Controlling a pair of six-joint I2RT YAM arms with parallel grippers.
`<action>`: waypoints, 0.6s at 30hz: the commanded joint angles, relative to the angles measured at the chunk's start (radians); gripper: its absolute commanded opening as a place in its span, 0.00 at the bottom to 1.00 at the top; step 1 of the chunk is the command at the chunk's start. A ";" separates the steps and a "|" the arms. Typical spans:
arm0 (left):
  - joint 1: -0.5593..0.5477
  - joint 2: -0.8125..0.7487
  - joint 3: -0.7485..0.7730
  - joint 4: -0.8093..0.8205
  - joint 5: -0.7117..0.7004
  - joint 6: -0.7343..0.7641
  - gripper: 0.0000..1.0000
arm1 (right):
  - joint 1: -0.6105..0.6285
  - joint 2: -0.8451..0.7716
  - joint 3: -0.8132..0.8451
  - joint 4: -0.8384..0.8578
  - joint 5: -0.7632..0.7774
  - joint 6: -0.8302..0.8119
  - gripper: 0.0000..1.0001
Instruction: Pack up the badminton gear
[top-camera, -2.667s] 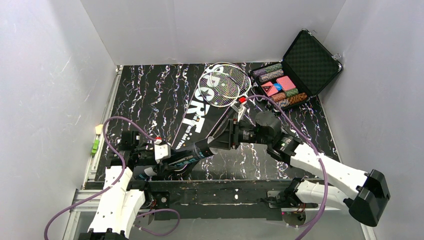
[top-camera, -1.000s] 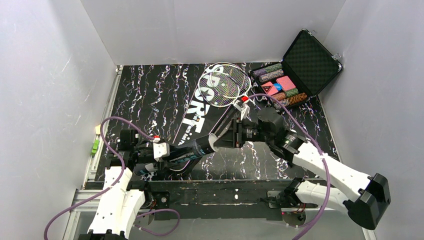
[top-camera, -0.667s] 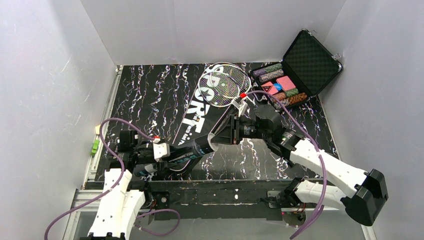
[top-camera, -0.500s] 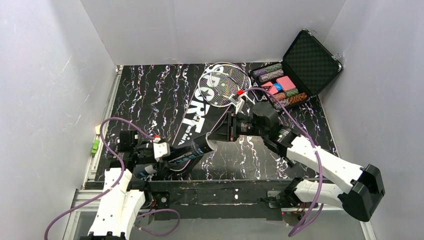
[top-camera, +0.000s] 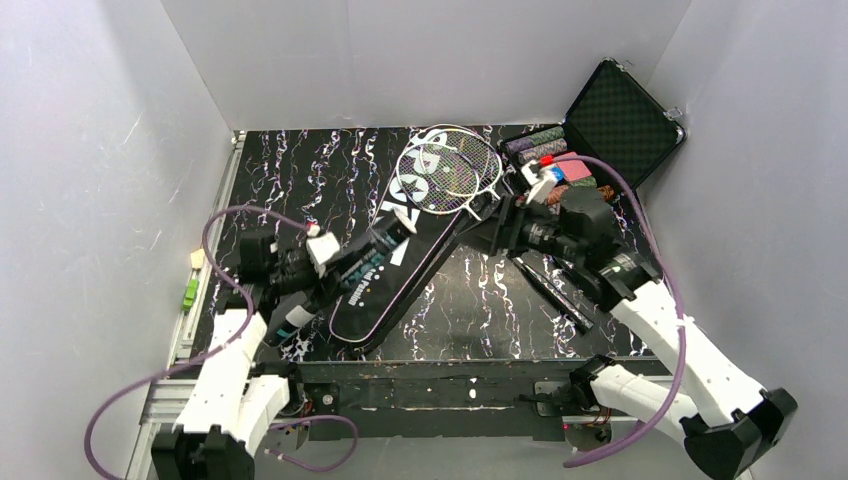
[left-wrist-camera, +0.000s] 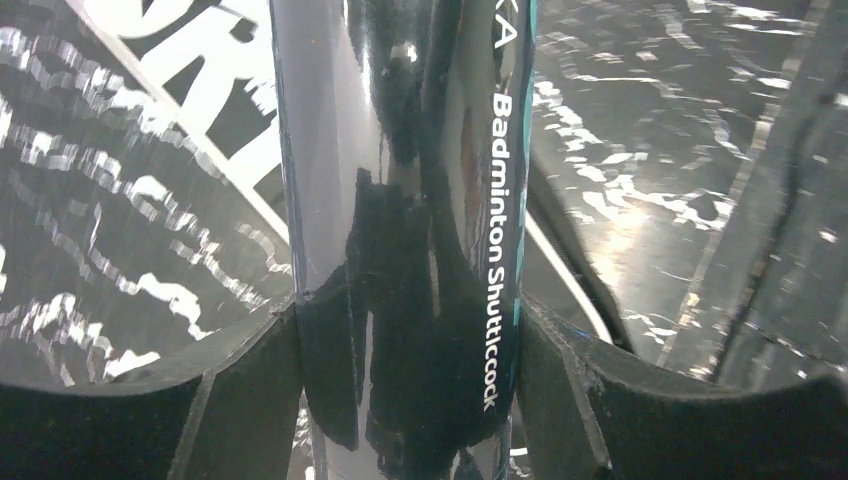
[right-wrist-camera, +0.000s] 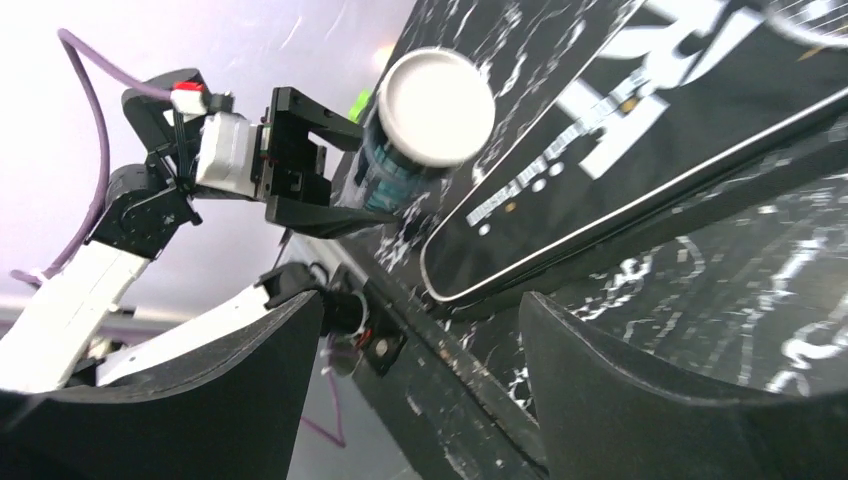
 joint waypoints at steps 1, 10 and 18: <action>0.005 0.188 0.136 0.163 -0.337 -0.165 0.12 | -0.086 -0.041 0.092 -0.209 0.066 -0.098 0.81; 0.116 0.557 0.348 0.160 -0.560 -0.229 0.11 | -0.132 -0.066 0.003 -0.250 0.072 -0.090 0.84; 0.128 0.830 0.520 0.133 -0.651 -0.303 0.13 | -0.134 -0.097 -0.087 -0.242 0.078 -0.053 0.86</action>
